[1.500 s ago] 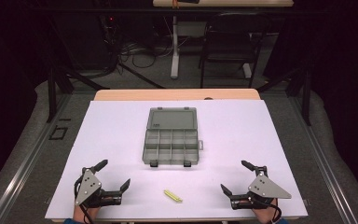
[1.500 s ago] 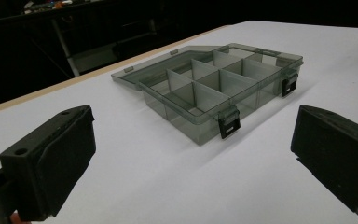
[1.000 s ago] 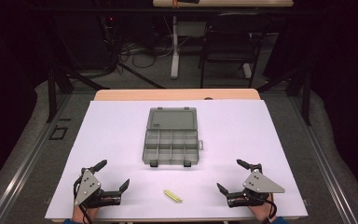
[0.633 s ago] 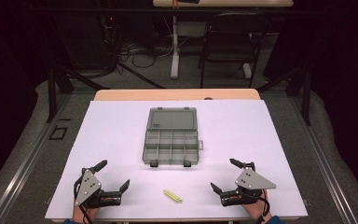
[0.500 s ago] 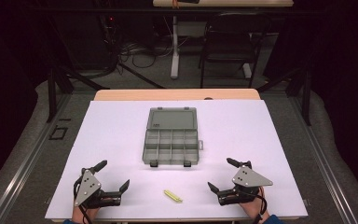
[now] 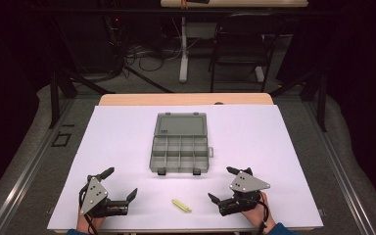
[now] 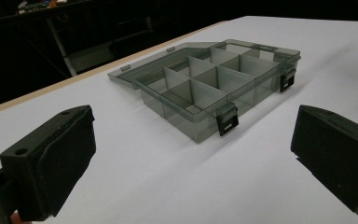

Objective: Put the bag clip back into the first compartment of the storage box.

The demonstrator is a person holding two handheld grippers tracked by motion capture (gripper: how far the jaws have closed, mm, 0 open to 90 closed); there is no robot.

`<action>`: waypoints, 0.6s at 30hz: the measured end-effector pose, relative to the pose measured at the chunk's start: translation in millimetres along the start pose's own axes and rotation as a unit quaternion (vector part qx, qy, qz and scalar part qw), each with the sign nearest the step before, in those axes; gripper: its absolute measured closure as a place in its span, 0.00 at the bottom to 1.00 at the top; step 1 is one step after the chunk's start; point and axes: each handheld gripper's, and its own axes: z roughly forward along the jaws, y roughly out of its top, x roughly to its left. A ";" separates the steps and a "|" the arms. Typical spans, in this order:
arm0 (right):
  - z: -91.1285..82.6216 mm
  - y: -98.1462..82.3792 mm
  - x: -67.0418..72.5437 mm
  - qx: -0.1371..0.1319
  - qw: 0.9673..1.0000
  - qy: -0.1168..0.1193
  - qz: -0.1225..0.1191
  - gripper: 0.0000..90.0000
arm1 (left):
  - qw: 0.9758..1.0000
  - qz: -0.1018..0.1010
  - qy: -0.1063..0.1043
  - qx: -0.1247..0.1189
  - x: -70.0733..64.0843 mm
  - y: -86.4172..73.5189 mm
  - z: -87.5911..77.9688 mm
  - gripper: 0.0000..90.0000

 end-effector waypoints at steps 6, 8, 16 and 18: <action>8.9 6.0 1.6 0.007 1.000 0.012 0.003 0.00 | 1.000 0.004 0.004 0.003 0.0 0.0 -0.9 0.00; 11.0 7.8 2.7 0.010 1.000 0.016 0.003 0.00 | 1.000 0.004 0.005 0.003 -0.1 -0.1 -0.9 0.00; 21.5 17.0 11.6 0.031 0.999 0.031 0.012 0.00 | 1.000 0.001 0.004 0.001 0.9 -0.5 -1.2 0.00; 22.8 17.7 12.5 0.034 0.999 0.033 0.011 0.00 | 1.000 0.001 0.005 0.001 1.0 -0.5 -1.2 0.00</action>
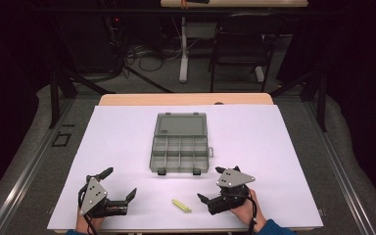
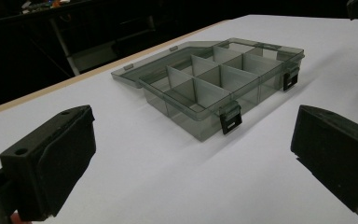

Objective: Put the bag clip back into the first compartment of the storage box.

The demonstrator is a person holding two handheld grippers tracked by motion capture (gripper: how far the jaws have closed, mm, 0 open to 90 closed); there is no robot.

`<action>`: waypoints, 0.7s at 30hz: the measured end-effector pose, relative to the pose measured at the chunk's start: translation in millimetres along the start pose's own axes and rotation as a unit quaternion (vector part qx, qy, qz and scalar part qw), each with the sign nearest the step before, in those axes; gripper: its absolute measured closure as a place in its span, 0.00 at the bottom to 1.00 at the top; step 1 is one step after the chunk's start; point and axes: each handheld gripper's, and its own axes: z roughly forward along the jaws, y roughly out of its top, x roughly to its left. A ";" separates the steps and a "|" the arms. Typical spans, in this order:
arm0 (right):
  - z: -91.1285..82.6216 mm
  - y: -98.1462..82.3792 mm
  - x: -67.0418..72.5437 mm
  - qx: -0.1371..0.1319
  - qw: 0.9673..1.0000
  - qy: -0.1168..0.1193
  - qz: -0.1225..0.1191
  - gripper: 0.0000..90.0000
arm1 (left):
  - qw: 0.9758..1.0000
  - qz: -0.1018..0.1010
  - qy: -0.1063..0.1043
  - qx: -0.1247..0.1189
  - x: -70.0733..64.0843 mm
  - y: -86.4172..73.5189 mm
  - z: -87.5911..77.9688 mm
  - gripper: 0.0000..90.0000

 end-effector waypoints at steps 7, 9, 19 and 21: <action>12.0 6.2 10.1 0.024 1.000 0.020 -0.003 0.00 | 1.000 0.002 -0.001 0.001 0.3 0.2 0.8 0.00; 14.7 7.6 12.6 0.026 0.999 0.027 -0.003 0.00 | 1.000 0.002 -0.001 0.001 0.2 0.3 0.5 0.00; 21.1 15.5 22.1 0.050 0.998 0.038 -0.004 0.00 | 1.000 0.005 -0.001 0.004 0.2 0.4 1.4 0.00; 24.0 17.3 24.2 0.057 0.998 0.040 -0.002 0.00 | 1.000 0.006 -0.001 0.005 -0.4 0.5 1.5 0.00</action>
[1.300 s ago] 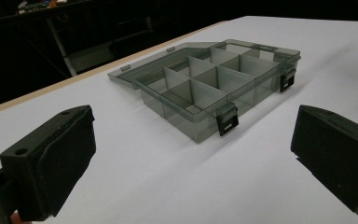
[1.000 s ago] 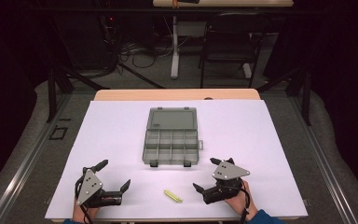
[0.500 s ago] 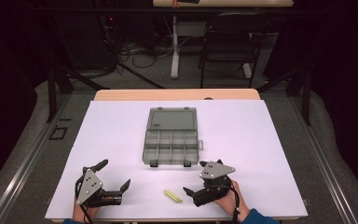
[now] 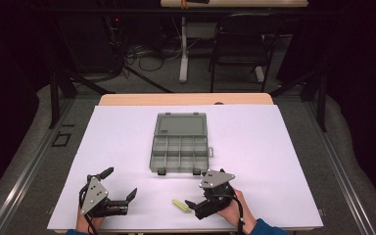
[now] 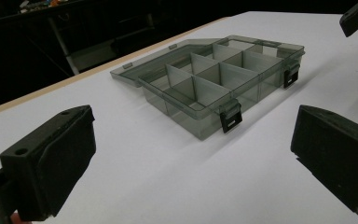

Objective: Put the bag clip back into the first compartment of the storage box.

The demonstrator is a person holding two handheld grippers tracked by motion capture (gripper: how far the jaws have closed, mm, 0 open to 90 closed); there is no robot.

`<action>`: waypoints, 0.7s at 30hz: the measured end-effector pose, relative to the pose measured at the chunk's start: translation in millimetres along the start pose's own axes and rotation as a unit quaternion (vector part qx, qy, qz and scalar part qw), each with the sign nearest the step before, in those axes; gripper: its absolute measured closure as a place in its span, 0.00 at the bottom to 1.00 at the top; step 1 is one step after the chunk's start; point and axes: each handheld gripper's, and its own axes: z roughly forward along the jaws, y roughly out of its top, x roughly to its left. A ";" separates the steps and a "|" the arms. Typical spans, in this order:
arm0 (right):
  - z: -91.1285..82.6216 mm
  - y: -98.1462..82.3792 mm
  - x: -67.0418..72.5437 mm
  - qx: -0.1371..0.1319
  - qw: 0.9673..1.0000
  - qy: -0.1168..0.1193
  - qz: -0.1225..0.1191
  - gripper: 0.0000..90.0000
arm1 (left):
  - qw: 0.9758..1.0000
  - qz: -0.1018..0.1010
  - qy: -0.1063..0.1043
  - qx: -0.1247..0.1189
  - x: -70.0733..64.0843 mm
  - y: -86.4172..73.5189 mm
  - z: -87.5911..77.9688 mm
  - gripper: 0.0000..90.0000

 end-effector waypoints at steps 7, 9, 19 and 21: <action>8.8 5.8 9.6 0.025 1.000 0.010 -0.010 0.00 | 1.000 -0.001 0.001 -0.001 0.7 -0.5 -1.8 0.00; 10.2 6.7 10.6 0.028 0.999 0.014 -0.009 0.00 | 1.000 -0.002 0.002 -0.001 1.2 -0.3 -1.4 0.00; 23.6 11.5 23.2 0.061 0.998 0.017 -0.023 0.00 | 1.000 0.001 -0.001 0.001 1.4 -0.3 -0.5 0.00; 25.1 12.0 24.6 0.066 0.997 0.018 -0.023 0.00 | 1.000 0.002 -0.002 0.000 0.5 0.1 0.2 0.00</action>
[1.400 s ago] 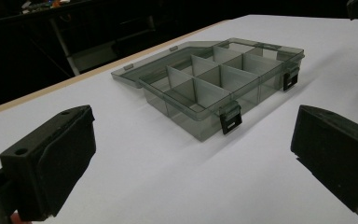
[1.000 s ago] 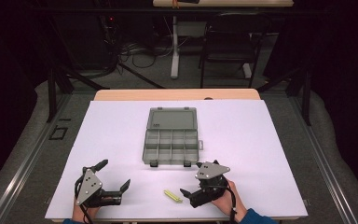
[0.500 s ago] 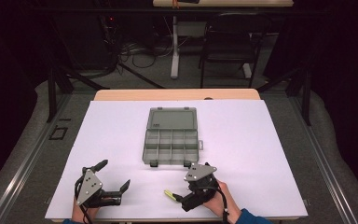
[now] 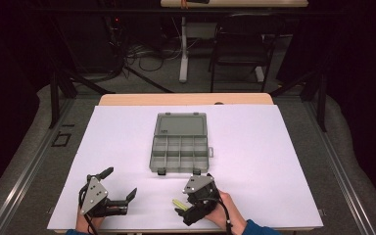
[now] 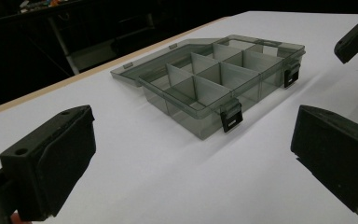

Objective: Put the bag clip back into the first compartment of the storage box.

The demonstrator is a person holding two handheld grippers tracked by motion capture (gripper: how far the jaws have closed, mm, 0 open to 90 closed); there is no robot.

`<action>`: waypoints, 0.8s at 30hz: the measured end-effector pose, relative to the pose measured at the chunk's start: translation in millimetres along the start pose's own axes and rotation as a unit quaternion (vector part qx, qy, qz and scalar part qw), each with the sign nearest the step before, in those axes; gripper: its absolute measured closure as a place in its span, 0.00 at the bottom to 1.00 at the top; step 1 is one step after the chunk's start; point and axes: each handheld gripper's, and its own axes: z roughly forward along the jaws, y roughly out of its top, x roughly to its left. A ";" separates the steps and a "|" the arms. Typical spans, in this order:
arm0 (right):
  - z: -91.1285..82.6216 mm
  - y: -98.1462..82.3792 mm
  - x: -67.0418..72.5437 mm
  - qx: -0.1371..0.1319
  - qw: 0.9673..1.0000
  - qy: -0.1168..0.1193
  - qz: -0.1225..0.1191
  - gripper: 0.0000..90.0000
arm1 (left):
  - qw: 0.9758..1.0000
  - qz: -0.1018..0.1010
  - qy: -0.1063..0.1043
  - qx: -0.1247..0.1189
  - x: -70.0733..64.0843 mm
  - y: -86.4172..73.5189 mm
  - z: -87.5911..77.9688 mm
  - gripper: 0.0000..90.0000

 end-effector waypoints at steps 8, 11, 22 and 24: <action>6.8 3.9 8.0 0.018 1.000 -0.001 -0.011 0.16 | 1.000 0.000 -0.001 0.002 0.6 -0.2 0.2 0.00; 10.5 3.1 11.0 0.024 1.000 0.006 -0.013 0.23 | 1.000 0.004 -0.004 0.004 -0.7 0.2 0.9 0.00; 17.2 -0.3 12.6 0.039 0.999 0.024 0.003 0.55 | 1.000 0.003 -0.004 0.004 -0.7 0.4 1.0 0.00; 18.1 -1.6 13.3 0.043 0.999 0.030 0.003 0.62 | 1.000 0.005 -0.004 0.003 -1.5 0.3 0.8 0.00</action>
